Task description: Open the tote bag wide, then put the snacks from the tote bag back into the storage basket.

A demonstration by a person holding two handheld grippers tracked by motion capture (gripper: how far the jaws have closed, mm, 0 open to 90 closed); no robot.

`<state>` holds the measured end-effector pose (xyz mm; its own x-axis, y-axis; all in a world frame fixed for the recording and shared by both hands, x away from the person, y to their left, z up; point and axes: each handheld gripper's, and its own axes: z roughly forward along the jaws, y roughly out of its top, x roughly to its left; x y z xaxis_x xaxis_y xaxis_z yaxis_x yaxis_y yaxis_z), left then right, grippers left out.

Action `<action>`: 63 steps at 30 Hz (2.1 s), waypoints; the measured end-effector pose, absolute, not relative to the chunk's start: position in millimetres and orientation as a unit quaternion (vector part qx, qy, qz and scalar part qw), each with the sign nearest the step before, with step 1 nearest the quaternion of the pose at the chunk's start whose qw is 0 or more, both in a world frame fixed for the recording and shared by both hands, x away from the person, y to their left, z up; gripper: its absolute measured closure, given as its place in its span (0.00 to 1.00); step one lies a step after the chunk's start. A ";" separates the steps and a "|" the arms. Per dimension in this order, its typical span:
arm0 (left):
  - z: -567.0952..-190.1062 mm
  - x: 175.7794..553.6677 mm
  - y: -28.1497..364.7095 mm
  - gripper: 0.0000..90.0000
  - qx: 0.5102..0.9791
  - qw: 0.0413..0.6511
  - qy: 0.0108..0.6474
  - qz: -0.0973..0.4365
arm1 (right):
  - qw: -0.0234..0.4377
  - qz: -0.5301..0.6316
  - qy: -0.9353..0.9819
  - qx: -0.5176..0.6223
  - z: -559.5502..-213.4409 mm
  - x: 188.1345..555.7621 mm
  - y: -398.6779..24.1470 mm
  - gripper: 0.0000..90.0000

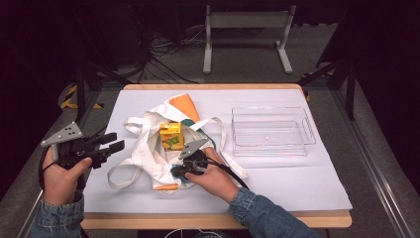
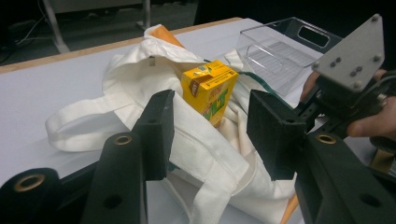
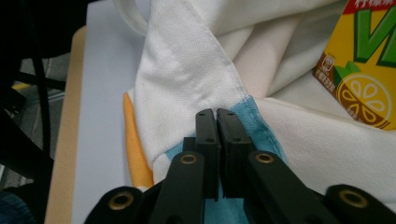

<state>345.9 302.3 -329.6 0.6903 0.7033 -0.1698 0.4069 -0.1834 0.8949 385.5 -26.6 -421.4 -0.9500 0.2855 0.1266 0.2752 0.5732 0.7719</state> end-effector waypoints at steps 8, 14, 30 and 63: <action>-329.6 345.4 306.0 0.56 0.755 0.521 0.372 0.145 | -0.002 0.482 0.862 0.157 -386.5 391.9 -41.6 0.88; -329.5 345.0 309.1 0.55 0.754 0.520 0.374 0.143 | -0.001 0.505 0.848 0.162 -366.2 404.4 -52.1 0.80; -328.6 342.5 311.6 0.49 0.751 0.521 0.378 0.148 | 0.045 0.511 0.837 0.191 -339.3 434.1 -52.6 0.44; -331.5 346.0 311.0 0.47 0.754 0.520 0.376 0.141 | 0.031 0.504 0.842 0.190 -368.2 494.6 -22.2 0.29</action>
<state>346.0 311.0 -331.5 0.6780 0.7131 -0.1783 0.4202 -0.1770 0.8900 494.6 -22.2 -368.2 -0.9258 0.3513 0.1399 0.2894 0.4205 0.8599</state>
